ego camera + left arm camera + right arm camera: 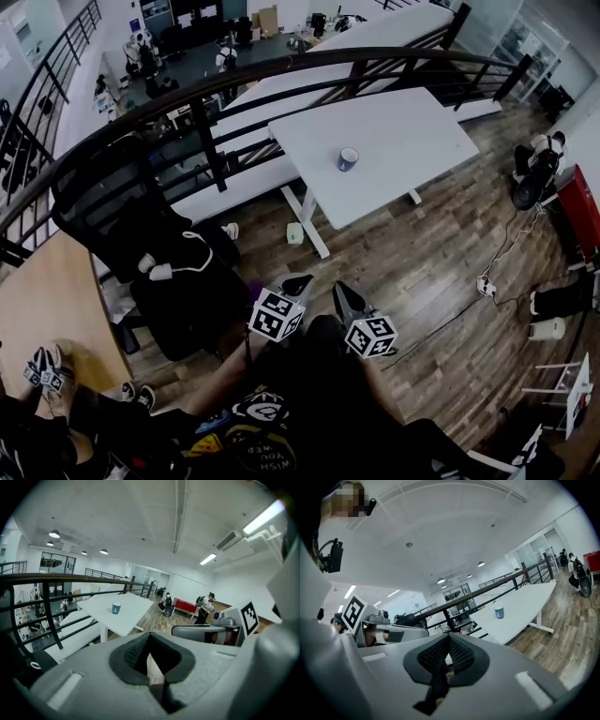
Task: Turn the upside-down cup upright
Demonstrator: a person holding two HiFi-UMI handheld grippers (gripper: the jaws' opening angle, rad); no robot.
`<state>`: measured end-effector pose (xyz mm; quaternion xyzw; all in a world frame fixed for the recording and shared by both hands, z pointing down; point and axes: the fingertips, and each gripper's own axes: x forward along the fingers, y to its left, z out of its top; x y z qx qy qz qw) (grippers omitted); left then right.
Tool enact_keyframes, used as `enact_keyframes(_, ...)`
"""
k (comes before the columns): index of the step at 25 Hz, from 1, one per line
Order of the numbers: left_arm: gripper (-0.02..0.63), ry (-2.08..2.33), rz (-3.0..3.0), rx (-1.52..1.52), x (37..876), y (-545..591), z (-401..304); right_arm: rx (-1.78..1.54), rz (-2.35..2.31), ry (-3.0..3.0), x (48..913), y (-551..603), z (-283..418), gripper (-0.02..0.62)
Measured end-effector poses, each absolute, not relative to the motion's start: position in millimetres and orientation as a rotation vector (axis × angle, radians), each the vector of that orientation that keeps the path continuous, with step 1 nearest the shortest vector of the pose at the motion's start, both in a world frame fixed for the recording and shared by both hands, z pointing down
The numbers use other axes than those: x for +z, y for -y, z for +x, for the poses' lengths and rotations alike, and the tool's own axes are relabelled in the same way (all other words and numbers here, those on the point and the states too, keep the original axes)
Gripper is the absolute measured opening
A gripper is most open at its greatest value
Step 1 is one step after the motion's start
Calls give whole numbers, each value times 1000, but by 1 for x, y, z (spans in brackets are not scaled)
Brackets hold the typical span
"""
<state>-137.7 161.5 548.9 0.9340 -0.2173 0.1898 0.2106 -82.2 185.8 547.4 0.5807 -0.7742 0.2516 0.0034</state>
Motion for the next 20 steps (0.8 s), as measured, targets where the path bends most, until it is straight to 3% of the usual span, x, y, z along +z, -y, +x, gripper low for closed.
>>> enact_keyframes(8,5,622,2523,540,573,-117,-108,848,1848,2353,576,-143,-25,-3)
enact_keyframes(20,5,689,2534,469,565,-10,34,904,1644,2399,601,-45,78,-3)
